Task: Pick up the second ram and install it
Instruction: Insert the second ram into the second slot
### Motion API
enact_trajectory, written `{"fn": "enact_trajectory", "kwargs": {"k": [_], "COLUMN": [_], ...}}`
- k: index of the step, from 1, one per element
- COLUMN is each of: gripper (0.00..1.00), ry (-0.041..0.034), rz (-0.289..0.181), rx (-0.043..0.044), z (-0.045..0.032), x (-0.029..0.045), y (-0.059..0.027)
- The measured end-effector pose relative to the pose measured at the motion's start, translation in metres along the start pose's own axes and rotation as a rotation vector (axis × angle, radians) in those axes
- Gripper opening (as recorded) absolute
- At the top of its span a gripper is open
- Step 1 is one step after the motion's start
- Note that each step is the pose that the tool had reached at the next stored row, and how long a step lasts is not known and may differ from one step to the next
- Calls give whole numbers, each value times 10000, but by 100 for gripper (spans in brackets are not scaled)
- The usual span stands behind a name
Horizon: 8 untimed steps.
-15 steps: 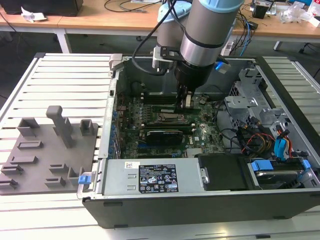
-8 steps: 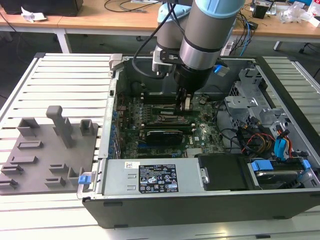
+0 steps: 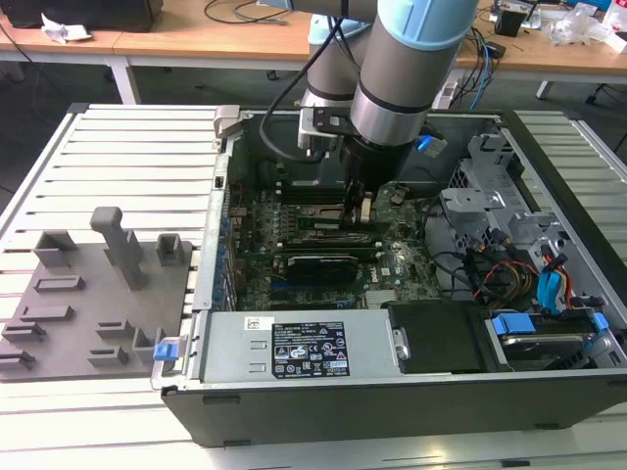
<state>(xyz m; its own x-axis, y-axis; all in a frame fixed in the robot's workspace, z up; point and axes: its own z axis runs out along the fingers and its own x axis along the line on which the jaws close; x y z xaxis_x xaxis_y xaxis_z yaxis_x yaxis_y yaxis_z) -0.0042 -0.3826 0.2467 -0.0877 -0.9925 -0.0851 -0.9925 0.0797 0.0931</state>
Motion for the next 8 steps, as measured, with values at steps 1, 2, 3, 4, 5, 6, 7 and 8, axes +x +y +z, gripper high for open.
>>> {"fn": "enact_trajectory", "kwargs": {"k": [1,2,3,4,5,6,7,8], "gripper": [14,14,14,14,14,14,14,14], "ry": [1,1,1,1,1,1,0,-1], "rz": [0,0,1,1,0,-1,1,0], "rx": [0,0,0,0,0,0,0,0], "z": [18,29,39,58,81,101,118,141], "x": [2,3,4,5,7,9,10,12], "y": [-2,-3,-4,-5,-8,-9,-11,-13]}}
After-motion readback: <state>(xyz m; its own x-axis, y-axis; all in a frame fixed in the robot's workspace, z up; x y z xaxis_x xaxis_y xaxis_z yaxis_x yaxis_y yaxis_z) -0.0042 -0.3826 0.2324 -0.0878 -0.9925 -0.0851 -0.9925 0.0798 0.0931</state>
